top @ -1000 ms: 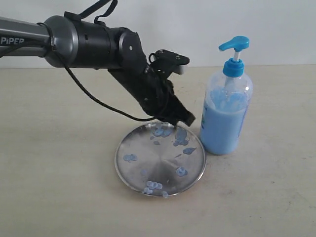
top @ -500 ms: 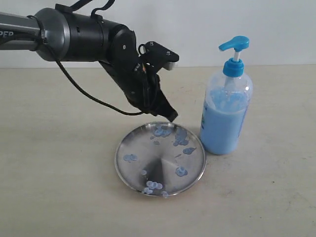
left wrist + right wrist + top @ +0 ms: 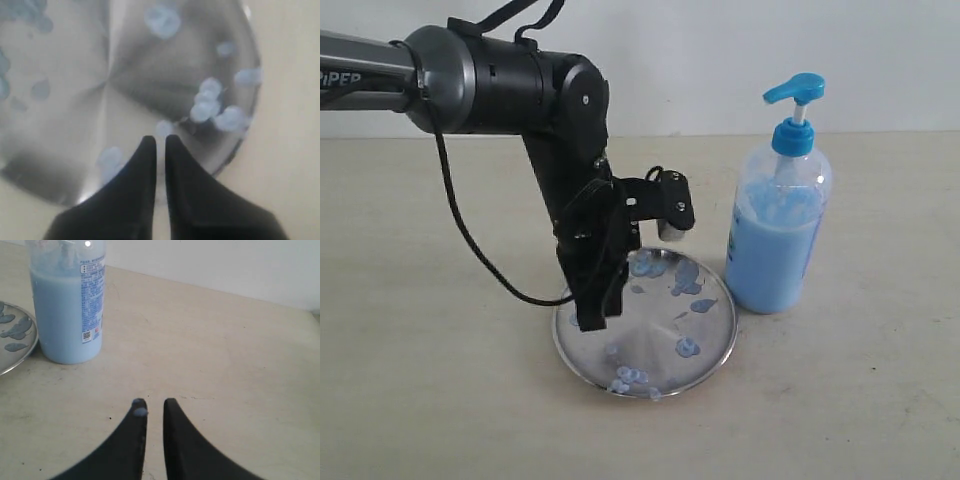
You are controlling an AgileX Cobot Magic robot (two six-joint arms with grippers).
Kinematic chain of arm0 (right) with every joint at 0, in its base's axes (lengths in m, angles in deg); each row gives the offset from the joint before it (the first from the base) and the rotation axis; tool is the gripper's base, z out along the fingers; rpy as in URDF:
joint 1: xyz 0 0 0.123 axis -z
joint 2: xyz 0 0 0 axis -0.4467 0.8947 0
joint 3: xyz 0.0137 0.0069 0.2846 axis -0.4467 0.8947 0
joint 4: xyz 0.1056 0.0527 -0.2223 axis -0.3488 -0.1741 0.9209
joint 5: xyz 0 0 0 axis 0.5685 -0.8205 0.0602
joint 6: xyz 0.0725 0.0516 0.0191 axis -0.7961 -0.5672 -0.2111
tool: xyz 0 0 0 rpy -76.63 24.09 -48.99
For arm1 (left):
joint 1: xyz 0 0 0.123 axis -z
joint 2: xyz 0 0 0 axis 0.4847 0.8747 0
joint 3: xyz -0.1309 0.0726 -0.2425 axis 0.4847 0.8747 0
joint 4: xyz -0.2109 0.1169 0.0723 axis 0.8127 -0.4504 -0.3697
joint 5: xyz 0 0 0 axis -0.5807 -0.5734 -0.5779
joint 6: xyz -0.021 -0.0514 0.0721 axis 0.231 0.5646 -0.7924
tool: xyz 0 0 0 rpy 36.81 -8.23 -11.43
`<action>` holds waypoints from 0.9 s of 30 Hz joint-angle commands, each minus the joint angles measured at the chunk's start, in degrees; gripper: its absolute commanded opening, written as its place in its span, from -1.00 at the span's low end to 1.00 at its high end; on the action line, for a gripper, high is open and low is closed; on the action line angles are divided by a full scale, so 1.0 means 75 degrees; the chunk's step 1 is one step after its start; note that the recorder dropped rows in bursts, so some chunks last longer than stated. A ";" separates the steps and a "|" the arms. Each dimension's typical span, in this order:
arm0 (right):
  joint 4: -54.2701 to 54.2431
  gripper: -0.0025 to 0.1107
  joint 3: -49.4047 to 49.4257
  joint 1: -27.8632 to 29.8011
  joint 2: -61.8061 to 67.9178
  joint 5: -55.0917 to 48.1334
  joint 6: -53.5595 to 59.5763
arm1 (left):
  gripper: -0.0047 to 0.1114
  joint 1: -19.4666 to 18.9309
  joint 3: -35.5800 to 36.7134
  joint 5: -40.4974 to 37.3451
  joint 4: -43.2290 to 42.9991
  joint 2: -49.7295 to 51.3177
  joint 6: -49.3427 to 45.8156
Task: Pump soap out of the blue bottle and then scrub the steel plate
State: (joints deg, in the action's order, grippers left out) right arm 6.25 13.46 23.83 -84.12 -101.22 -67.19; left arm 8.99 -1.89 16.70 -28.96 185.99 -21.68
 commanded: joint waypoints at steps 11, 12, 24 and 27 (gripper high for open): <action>0.0045 -0.91 -0.0027 0.0050 0.0016 -0.0003 -0.0003 | -0.84 -0.0195 0.0124 -0.1300 0.0899 -0.0601 0.2007; 0.0045 -0.91 -0.0027 0.0050 0.0016 -0.0003 -0.0003 | -0.84 -0.0256 0.0221 -0.1277 0.0883 -0.0921 0.2175; 0.0045 -0.91 -0.0027 0.0050 0.0016 -0.0003 -0.0003 | -0.84 -0.1000 0.3352 0.4592 0.3004 -0.6132 0.1879; 0.0045 -0.91 -0.0027 0.0050 0.0016 -0.0003 -0.0003 | -0.84 -0.1000 0.4256 0.4701 0.2581 -0.7159 0.1898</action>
State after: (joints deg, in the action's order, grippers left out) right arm 6.25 13.46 23.83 -84.12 -101.35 -67.19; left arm 1.70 24.40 50.08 -7.64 137.92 -6.99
